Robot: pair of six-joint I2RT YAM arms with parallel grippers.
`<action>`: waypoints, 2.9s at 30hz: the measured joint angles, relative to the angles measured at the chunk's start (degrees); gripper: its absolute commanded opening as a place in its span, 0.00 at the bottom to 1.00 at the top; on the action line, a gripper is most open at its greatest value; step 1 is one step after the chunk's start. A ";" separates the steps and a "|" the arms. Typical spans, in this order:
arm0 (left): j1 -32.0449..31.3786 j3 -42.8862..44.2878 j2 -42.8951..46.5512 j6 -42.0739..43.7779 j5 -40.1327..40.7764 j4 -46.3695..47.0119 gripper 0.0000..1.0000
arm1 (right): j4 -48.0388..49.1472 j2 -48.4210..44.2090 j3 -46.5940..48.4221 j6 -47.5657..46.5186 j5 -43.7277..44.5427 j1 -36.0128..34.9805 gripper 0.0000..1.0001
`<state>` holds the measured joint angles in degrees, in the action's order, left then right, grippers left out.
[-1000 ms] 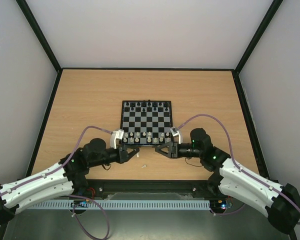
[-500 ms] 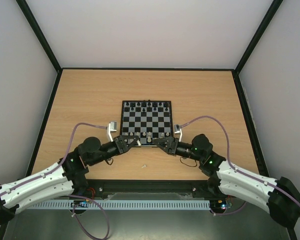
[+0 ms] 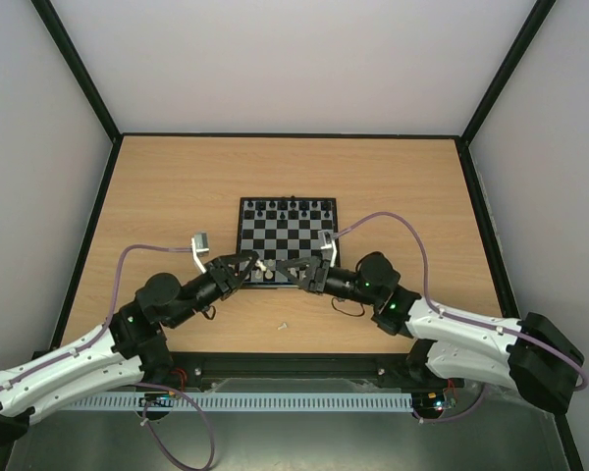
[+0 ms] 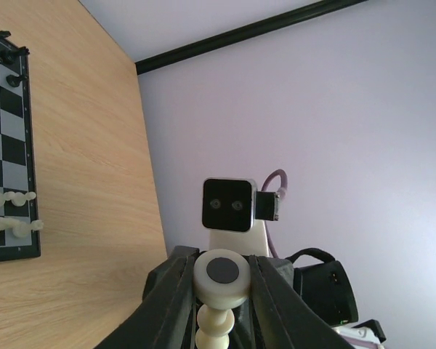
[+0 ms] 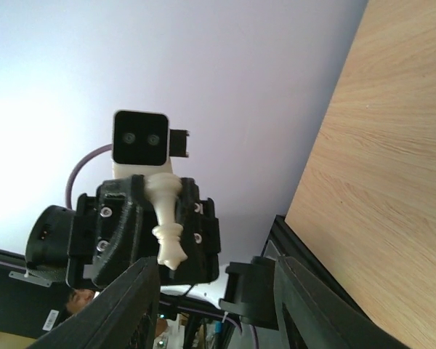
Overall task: Set up the chess pieces on the board
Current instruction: Place the chess piece on the chessboard.
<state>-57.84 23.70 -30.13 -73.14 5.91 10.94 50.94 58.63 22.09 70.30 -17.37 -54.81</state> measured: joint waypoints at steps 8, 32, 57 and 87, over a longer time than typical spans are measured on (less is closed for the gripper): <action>0.00 -0.15 0.46 -1.84 1.64 -0.02 0.09 | 1.46 5.07 4.72 -1.53 0.61 -2.03 0.44; 0.00 -1.07 0.59 -2.82 2.14 0.09 0.09 | 1.90 9.05 8.48 -2.97 0.68 -4.31 0.31; 0.00 -1.29 1.01 -2.95 3.72 0.07 0.31 | -7.76 8.50 12.48 -6.86 3.65 -4.98 0.12; -0.11 5.46 7.98 10.67 6.78 -23.47 0.99 | -88.94 24.57 59.45 -29.68 6.16 -5.09 0.10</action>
<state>-57.95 29.17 -22.15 -62.48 12.69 -12.53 -38.00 83.20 81.54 40.62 -11.20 -59.90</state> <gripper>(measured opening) 0.989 0.115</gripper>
